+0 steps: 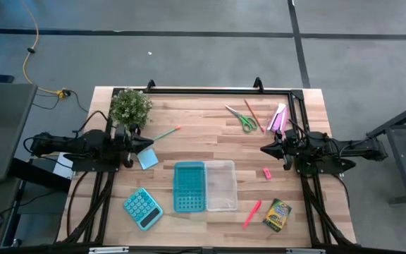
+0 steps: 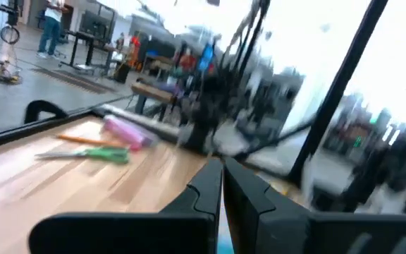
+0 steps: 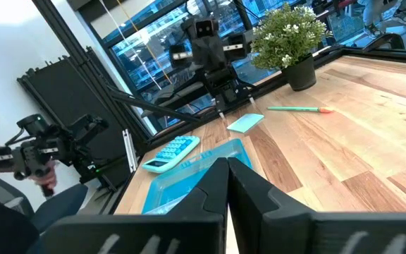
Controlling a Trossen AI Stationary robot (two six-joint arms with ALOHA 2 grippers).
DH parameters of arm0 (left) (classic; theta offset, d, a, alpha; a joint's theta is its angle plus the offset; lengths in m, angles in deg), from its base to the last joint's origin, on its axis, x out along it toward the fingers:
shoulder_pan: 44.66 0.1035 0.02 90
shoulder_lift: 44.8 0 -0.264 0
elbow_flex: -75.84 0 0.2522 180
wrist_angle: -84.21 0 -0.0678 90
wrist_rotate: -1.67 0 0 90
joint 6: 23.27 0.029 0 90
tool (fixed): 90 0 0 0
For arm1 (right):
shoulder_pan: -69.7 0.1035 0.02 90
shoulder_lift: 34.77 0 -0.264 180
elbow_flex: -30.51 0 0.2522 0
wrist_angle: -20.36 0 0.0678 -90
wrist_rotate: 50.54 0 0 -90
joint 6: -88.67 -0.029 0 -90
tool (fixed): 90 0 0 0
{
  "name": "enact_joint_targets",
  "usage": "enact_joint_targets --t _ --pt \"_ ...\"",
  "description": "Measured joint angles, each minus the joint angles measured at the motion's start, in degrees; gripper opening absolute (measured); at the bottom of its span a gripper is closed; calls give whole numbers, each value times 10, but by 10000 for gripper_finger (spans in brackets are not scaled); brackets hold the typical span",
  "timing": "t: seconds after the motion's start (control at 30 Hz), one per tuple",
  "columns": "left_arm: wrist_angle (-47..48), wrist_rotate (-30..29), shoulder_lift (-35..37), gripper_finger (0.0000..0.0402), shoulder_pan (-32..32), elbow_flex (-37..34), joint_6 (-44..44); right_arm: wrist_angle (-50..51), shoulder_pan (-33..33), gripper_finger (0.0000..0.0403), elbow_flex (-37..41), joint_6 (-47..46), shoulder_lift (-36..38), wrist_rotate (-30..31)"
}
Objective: Pack school essentials
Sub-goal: Put the blue pencil into the blue supply box
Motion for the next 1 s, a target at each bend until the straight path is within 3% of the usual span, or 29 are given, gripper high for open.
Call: enact_joint_targets --t 0.17,0.27,0.37,0.7,1.0 --pt "-89 -15 0 5 0 0 -84 0 0 0 0 0 0 0" --pt "-167 -42 -5 5 0 0 -88 0 0 0 0 0 0 0" --pt "-172 -68 -28 7 0 29 -81 0 0 0 0 0 0 0" --pt "47 -150 -290 75 0 268 -54 0 0 0 0 0 0 0" --pt "265 -148 -444 150 18 428 -55 -4 0 0 0 1 0 10"
